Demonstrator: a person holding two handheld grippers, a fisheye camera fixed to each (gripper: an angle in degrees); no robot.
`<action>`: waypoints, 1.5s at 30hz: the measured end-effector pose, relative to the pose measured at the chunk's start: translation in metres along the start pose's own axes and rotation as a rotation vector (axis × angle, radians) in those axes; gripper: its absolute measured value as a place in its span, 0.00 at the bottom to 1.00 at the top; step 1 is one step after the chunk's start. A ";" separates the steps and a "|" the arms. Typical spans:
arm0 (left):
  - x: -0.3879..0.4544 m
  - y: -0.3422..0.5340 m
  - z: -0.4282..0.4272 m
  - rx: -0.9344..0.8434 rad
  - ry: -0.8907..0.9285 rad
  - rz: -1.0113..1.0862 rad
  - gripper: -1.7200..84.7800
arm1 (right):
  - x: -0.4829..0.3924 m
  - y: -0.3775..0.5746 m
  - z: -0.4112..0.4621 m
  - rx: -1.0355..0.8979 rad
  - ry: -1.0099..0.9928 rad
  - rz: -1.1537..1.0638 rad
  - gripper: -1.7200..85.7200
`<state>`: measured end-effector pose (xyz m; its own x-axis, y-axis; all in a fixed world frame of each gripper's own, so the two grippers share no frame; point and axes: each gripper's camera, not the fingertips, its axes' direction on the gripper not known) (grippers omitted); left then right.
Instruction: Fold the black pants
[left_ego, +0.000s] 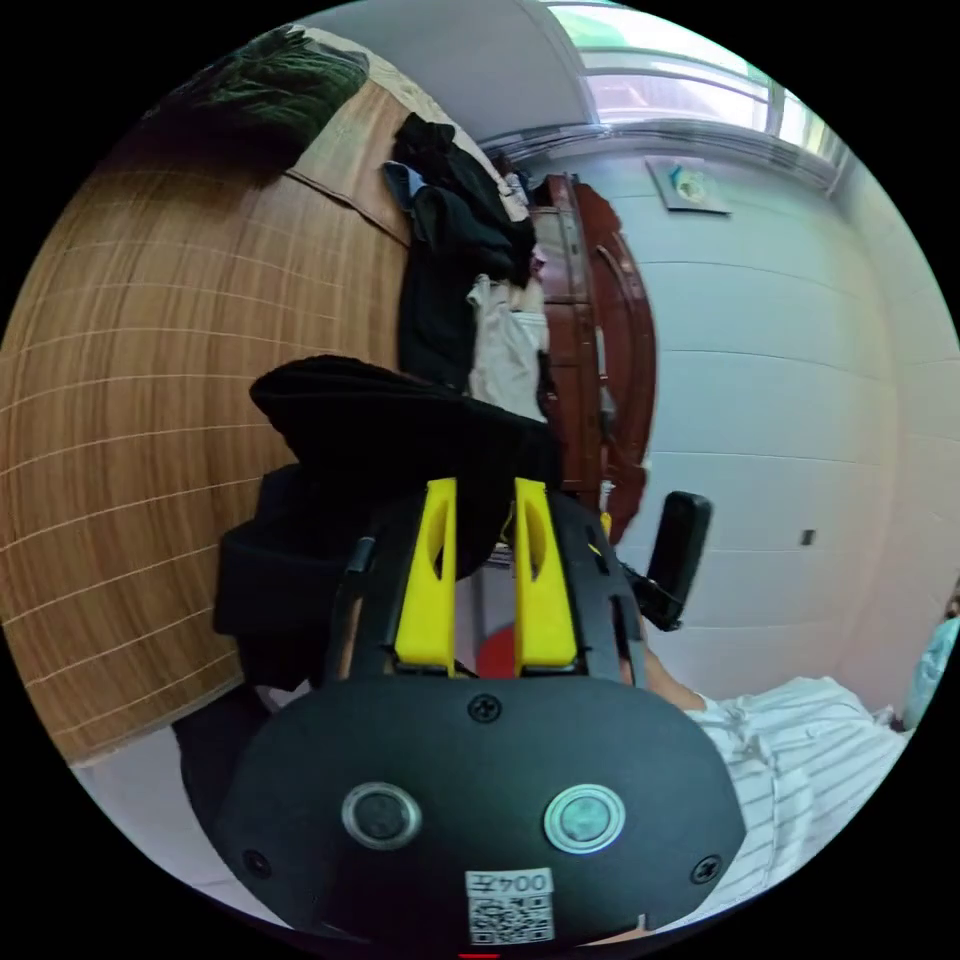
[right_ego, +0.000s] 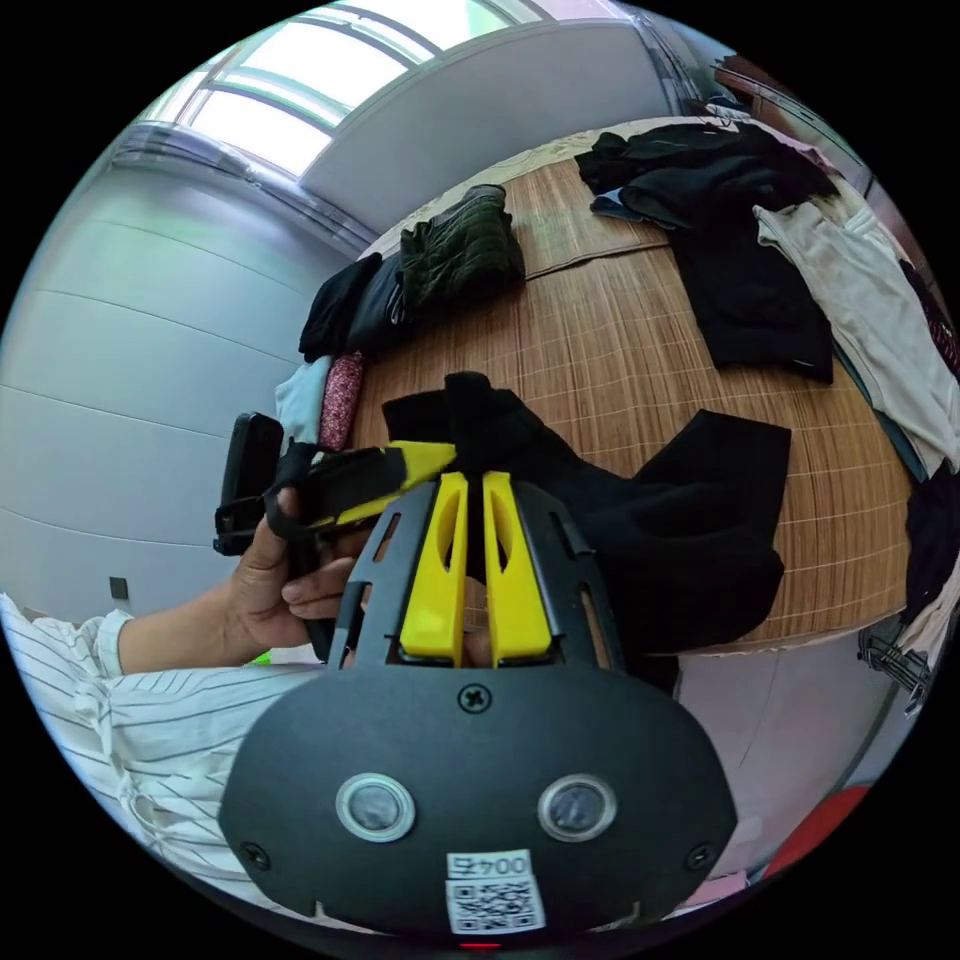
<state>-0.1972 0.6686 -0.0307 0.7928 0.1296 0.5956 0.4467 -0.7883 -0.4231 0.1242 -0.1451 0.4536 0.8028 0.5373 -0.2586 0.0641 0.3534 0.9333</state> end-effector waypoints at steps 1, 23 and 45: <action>-0.006 -0.001 -0.002 0.001 0.051 -0.005 0.18 | -0.002 -0.001 -0.001 0.002 -0.007 0.003 0.06; -0.115 -0.052 0.040 -0.223 0.006 0.195 0.23 | -0.063 -0.009 0.042 -0.095 0.014 -0.081 0.08; -0.247 -0.164 0.195 -0.302 -0.020 0.125 0.25 | -0.021 -0.109 0.062 -0.030 0.016 0.030 0.07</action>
<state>-0.3859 0.8832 -0.2416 0.8430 0.0296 0.5371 0.2044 -0.9412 -0.2689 0.1371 -0.2427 0.3724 0.7944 0.5603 -0.2347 0.0221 0.3594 0.9329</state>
